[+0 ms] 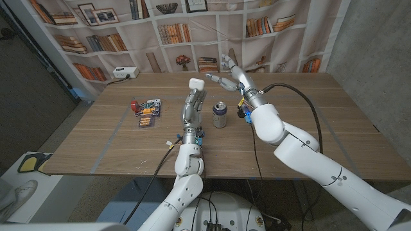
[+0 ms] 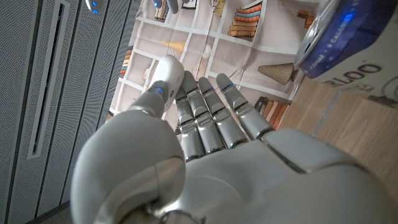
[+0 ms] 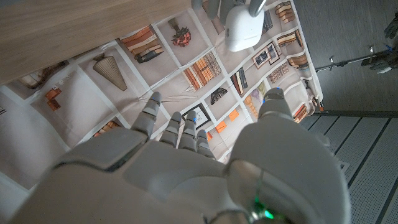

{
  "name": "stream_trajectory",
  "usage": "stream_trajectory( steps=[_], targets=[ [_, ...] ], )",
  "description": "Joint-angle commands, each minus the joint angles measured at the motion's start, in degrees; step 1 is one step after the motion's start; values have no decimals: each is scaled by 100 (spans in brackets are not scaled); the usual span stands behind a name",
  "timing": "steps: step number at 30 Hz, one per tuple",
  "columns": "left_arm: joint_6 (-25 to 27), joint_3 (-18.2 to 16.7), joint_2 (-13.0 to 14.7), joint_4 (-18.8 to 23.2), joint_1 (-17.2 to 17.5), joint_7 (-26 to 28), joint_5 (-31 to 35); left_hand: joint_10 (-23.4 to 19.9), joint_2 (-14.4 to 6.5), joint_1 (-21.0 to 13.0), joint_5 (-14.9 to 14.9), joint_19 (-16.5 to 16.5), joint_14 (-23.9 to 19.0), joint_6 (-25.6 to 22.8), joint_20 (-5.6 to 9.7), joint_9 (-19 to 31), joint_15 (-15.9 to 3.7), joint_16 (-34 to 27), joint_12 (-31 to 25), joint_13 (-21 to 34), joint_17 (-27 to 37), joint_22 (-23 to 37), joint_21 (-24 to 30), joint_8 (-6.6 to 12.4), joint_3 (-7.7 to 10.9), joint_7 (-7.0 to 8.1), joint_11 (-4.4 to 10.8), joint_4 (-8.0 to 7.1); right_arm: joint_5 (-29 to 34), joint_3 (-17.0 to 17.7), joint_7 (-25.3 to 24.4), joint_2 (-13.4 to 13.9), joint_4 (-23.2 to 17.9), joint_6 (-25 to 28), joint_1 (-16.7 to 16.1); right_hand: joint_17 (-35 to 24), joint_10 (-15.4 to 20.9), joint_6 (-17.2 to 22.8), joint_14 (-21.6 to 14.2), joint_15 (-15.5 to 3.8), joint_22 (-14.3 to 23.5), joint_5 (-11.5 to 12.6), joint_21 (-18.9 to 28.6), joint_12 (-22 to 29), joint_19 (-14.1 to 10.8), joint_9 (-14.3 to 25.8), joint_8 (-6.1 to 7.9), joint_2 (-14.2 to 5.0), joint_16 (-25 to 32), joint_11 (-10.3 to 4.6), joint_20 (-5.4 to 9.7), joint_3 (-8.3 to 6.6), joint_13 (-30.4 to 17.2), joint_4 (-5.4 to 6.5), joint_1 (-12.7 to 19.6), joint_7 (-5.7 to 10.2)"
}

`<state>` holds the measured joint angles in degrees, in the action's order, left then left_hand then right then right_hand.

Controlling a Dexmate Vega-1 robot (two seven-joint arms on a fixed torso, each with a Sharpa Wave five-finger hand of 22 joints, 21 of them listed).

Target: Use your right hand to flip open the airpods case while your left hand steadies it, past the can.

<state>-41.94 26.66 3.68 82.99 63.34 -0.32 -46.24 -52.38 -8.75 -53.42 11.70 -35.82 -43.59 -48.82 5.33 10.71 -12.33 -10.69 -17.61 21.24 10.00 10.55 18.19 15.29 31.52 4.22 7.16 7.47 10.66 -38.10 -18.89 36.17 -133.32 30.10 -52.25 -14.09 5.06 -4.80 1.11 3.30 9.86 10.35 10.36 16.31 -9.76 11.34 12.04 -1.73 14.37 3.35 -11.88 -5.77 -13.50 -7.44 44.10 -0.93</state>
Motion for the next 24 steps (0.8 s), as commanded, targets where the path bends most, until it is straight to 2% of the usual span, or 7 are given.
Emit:
stream_trajectory(
  steps=[1, 13, 24],
  targets=[
    [15, 13, -40, -69, -27, -112, -94, -17, -77, -20, 39, -30, -28, -213, 34, 376, -59, 10, -18, 31, 19, 8, -33, 46, 102, 183, 38, -58, 322, -349, 247, -175, 63, 350, 330, -18, -14, -56, 55, 10, -4, 8, -8, -14, 63, 7, -9, 42, -20, 6, -25, 25, -27, 4, 6, -26],
    [11, 11, -67, -111, -39, -178, -126, -33, -75, -29, 44, -39, -40, -218, 38, 381, -60, 13, -21, 54, 19, 10, -35, 49, 114, 191, 33, -51, 565, -574, 524, -208, 66, 608, 635, -13, -78, -103, 190, 40, -5, 14, -10, -69, 157, 9, -25, 49, -72, 10, -30, 33, -33, 6, -14, -14],
    [51, 40, -73, -88, -23, -170, -114, -24, -76, -29, 47, -40, -47, -218, 33, 385, -57, 13, -14, 70, 20, 11, -39, 50, 121, 178, 30, -52, 698, -750, 685, -362, 174, 747, 850, 0, -33, -113, 255, 5, -10, 19, -4, -66, 198, 10, -25, 40, -101, -9, -24, 24, -44, -4, 1, 4]
  ],
)
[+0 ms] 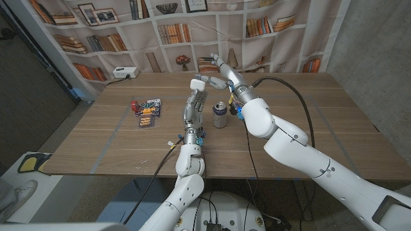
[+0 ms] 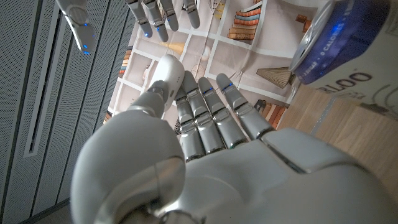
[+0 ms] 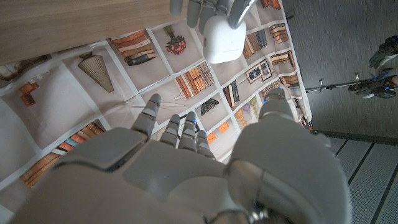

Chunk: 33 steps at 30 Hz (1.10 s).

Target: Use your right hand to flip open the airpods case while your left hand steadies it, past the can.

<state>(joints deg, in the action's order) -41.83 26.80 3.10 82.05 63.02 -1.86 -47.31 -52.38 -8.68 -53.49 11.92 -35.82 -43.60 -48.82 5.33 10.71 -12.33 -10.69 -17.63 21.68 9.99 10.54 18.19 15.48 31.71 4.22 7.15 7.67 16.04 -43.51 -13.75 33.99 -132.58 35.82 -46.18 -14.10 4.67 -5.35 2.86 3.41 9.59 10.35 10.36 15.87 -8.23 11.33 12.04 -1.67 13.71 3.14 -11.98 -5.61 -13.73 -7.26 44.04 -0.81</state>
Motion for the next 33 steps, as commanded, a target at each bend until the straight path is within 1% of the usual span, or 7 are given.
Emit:
stream_trajectory(
  steps=[1, 6, 15, 21, 25, 28, 33],
  targets=[
    [42, 29, -12, 7, 14, -3, 10, -27, -83, -22, 25, -39, -49, -220, 33, 385, -56, 13, -13, 28, 21, 12, -40, 32, 102, 177, 25, -71, 171, -221, 185, -147, 106, 184, 257, 2, 4, -60, 80, -6, 18, 20, -4, -24, 48, 11, -26, 31, -35, 19, -14, 5, -21, -23, 12, -10],
    [39, 41, -37, 13, 26, 3, 1, -33, -81, -22, 26, -42, -54, -222, 31, 388, -55, 14, -14, 39, 21, 13, -41, 34, 106, 189, 19, -71, 195, -269, 237, -179, 140, 238, 306, 16, -61, -50, 87, -28, 15, 31, 7, -70, 55, 11, -15, -26, -40, 19, -3, -52, -20, -64, 115, 18],
    [42, 55, -32, 43, 60, -29, -27, -44, -79, -22, 26, -42, -54, -223, 32, 391, -55, 17, -15, 53, 20, 14, -44, 35, 111, 182, 29, -71, 264, -371, 301, -235, 199, 309, 397, 33, -106, -45, 133, 11, 13, 30, 15, -110, 57, 12, -9, -40, -62, 56, -4, -83, -11, -97, 187, 0],
    [26, 59, -33, 53, 90, -79, -67, -40, -74, -17, 26, -44, -50, -202, 31, 394, -51, 20, -11, 62, 19, 15, -45, 27, 110, 197, 37, -74, 317, -450, 328, -284, 238, 372, 447, 41, -129, -44, 143, -9, 12, 35, 22, -131, 44, 12, -6, -59, -67, 24, 1, -111, -6, -120, 247, 15],
    [27, 64, -10, 80, 107, -114, -76, -43, -88, -15, 27, -95, -72, -212, 32, 396, -51, 10, -9, 72, 24, 17, -26, 32, 116, 179, 24, -82, 352, -500, 352, -306, 263, 399, 480, 51, -143, -49, 151, -41, 10, 41, 33, -153, 19, 12, -2, -115, -71, -20, 24, -174, 1, -159, 366, 50],
    [33, 67, 3, 108, 120, -124, -81, -40, -92, -13, 27, -170, -98, -206, 60, 398, -54, 2, -5, 82, 27, 21, 4, 30, 120, 183, 60, -87, 368, -519, 351, -334, 276, 433, 491, 57, -147, -58, 167, -48, 10, 40, 35, -164, 15, 12, -3, -147, -78, -21, 29, -212, 5, -181, 439, 64],
    [43, 71, 12, 124, 140, -135, -97, -40, -87, -12, 27, -169, -105, -205, 59, 399, -54, 2, -3, 88, 27, 22, 4, 29, 122, 178, 60, -87, 444, -606, 343, -381, 317, 501, 525, 65, -145, -61, 171, -61, 9, 37, 35, -174, 13, 12, 0, -179, -80, -31, 35, -257, 9, -206, 530, 74]
  ],
)
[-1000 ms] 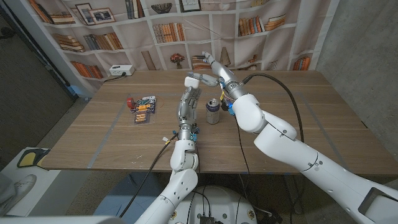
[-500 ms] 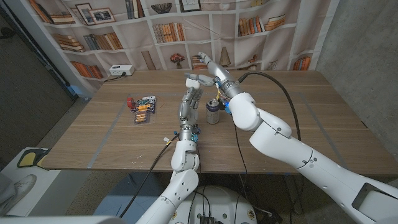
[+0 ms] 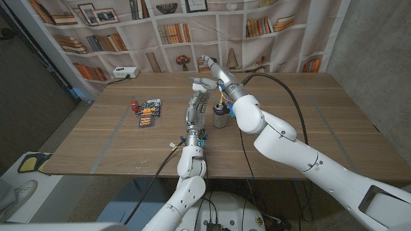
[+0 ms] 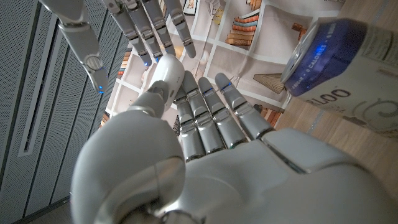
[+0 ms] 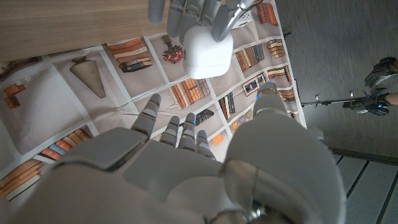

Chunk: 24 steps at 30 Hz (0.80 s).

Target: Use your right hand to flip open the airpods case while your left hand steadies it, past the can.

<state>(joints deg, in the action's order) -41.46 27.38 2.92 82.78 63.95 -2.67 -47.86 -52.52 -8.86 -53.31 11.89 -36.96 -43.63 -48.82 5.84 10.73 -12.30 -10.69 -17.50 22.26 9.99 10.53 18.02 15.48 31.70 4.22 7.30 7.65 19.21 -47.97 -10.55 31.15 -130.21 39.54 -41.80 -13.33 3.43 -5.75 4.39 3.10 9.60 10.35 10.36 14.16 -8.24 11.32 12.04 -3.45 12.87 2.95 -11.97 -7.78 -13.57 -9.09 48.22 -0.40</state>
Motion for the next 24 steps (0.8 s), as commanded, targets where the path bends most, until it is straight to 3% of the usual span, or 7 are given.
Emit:
stream_trajectory(
  steps=[1, 13, 19, 24],
  targets=[
    [13, 14, 34, 54, 50, -54, -45, -30, -71, -30, 30, -53, -103, -204, 7, 397, -58, 2, -18, 31, 28, 23, 21, 29, 124, 179, 49, -85, 123, -161, 2, -113, 98, 113, 76, -11, -19, -19, 17, -33, 7, 37, 35, -3, 14, 13, 1, -3, 5, -8, 34, -43, -7, -25, 117, 31],
    [75, 11, 94, 36, 63, -224, -170, -82, -86, -26, 29, -84, -173, -207, 15, 400, -63, -19, -34, 57, 36, 26, 33, 31, 137, 166, 127, -98, 48, -111, 6, -139, 90, 128, 38, 12, -10, -10, 14, -174, 3, 31, 56, -46, -86, 6, 8, -162, 10, -165, 232, -234, 9, -63, 485, 208],
    [54, 4, 108, 13, 72, -325, -207, -97, -96, -30, 29, -118, -248, -213, 27, 403, -73, -38, -34, 80, 44, 26, 46, 34, 151, 175, 270, -103, 50, -117, -39, -141, 111, 124, 20, 16, -6, 8, 8, -249, 2, 32, 59, -65, -129, 2, 12, -300, 20, -230, 354, -357, 15, -67, 682, 302],
    [45, -5, 112, 13, 92, -371, -237, -81, -89, -26, 28, -130, -271, -199, 29, 414, -67, -39, -25, 92, 44, 26, 50, 35, 154, 175, 312, -104, 69, -138, -57, -142, 114, 136, 16, 23, 14, 25, -3, -253, 1, 30, 61, -71, -156, -1, 14, -338, 25, -253, 350, -418, 18, -78, 804, 301]
  ],
)
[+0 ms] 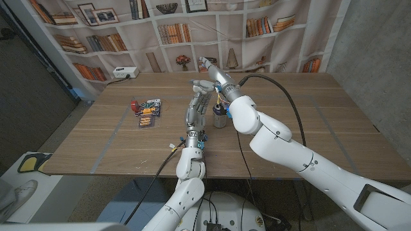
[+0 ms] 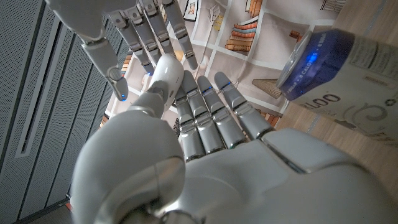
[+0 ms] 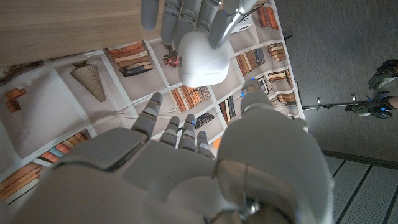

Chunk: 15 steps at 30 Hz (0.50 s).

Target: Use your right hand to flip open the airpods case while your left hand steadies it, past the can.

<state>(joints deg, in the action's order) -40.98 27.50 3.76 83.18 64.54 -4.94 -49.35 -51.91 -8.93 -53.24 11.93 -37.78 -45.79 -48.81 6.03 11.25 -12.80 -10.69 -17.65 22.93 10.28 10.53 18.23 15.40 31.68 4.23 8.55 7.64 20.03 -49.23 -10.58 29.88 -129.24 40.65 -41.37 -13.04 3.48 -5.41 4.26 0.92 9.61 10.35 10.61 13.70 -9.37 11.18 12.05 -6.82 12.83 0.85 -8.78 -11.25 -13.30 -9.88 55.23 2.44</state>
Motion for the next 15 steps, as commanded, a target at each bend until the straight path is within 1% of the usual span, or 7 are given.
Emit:
stream_trajectory(
  steps=[1, 3, 4, 6, 9, 15],
  targets=[
    [-9, -18, 31, -21, 38, -139, -74, -147, -86, -33, 24, -48, -64, -205, 10, 363, -18, -42, -12, 28, 16, 26, 29, 46, 157, 167, 192, -106, -9, -17, -52, -13, 19, 28, -22, -5, 9, -5, 3, -40, 0, 30, 35, -26, -47, 13, 15, -1, 31, -49, 31, -76, -8, -2, 118, 23],
    [-11, -19, 33, -6, 51, -153, -88, -156, -92, -30, 24, -50, -85, -197, 9, 367, -17, -48, -15, 33, 19, 26, 30, 45, 159, 169, 193, -111, -8, -19, -59, -15, 22, 24, -24, -2, 19, 4, -5, -29, -1, 30, 40, -26, -67, 13, 18, -1, 34, -43, 25, -92, -7, -8, 157, 17],
    [-18, -22, 37, 1, 55, -138, -67, -156, -97, -31, 25, -55, -94, -200, 12, 368, -20, -52, -15, 35, 20, 26, 32, 47, 161, 167, 202, -113, -16, -16, -58, -17, 21, 21, -27, 3, 17, 11, -2, -52, -1, 31, 32, -33, -60, 12, 19, -8, 32, -64, 60, -119, -5, -15, 221, 39],
    [-24, -26, 42, 6, 57, -177, -93, -183, -96, -22, 23, -59, -116, -195, 9, 371, -9, -58, -25, 42, 22, 25, 33, 46, 159, 166, 211, -121, -16, -23, -56, -28, 12, 49, -27, 4, 20, 15, -4, -56, -1, 35, 31, -35, -63, 12, 20, -20, 33, -72, 70, -139, -4, -18, 259, 44],
    [-27, -37, 53, 31, 74, -169, -93, -187, -95, -18, 21, -61, -142, -194, 9, 375, -12, -63, -27, 51, 24, 25, 33, 48, 160, 168, 227, -125, -13, -42, -42, -36, 0, 92, -19, 6, 28, 37, -6, -64, -2, 53, 27, -40, -69, 11, 27, -68, 35, -80, 105, -207, -3, -31, 382, 59],
    [-47, -44, 76, 81, 106, -184, -88, -196, -91, -19, 20, -60, -156, -195, 10, 380, -19, -62, -30, 61, 23, 24, 32, 52, 164, 164, 236, -124, 36, -114, -43, -57, -17, 168, 3, 13, 28, 47, -11, -67, -3, 83, 25, -52, -86, 9, 28, -98, 36, -97, 123, -308, -1, -63, 595, 60]
  ],
)
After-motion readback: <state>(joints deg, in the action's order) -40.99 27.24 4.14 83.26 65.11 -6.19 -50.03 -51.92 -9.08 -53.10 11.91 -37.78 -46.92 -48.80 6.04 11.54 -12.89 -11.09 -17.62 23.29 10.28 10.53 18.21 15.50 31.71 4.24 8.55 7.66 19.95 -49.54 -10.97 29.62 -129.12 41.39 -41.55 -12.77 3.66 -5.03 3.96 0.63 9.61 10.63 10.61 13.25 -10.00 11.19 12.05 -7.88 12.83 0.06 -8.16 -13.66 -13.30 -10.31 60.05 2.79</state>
